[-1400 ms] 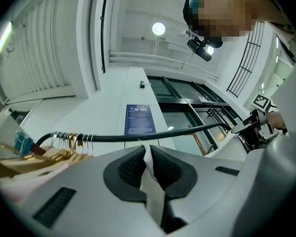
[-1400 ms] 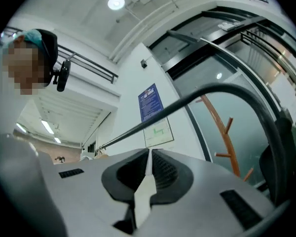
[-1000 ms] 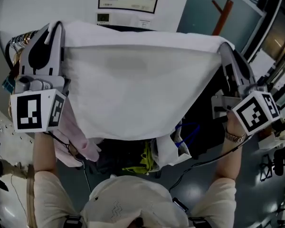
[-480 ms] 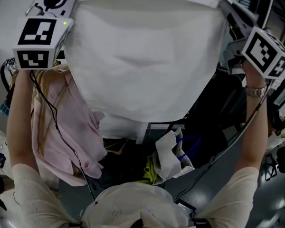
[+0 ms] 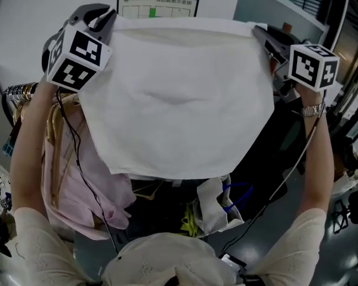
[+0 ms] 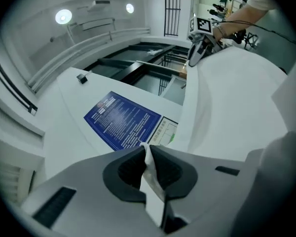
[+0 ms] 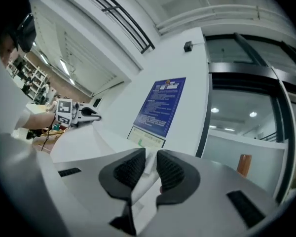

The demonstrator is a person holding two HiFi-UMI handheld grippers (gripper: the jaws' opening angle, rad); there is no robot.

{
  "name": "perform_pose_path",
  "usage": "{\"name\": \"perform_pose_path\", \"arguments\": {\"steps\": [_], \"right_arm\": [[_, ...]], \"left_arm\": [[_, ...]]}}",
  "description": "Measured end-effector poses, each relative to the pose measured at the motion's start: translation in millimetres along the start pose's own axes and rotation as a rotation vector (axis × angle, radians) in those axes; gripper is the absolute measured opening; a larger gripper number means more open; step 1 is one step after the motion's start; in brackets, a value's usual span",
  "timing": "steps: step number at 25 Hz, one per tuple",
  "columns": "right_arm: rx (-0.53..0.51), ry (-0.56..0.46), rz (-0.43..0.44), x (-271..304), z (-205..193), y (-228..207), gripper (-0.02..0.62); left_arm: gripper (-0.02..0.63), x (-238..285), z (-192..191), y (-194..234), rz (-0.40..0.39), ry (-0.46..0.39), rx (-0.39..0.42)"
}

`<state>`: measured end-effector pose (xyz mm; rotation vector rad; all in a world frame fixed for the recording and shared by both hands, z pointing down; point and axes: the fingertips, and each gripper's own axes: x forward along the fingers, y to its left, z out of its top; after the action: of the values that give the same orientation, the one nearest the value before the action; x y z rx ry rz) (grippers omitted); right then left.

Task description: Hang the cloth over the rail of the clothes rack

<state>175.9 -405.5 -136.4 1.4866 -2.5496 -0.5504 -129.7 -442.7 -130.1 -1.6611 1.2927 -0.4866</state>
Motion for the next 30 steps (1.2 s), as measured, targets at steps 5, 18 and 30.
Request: {"name": "perform_pose_path", "arguments": {"steps": [5,18,30], "right_arm": [[0.097,0.059,0.094,-9.7,-26.4,3.6,0.092],[0.114,0.064,-0.044,-58.3,-51.6,-63.6,0.092],[-0.263,-0.093,0.4,57.2,57.7,184.5,0.092]], "left_arm": [[0.028,15.4,-13.7,-24.1,-0.081,0.073,0.085],[0.028,18.1,-31.9,-35.6,-0.051,0.016,-0.026],[0.028,-8.4,6.7,-16.1,0.012,-0.185,-0.024]]}}
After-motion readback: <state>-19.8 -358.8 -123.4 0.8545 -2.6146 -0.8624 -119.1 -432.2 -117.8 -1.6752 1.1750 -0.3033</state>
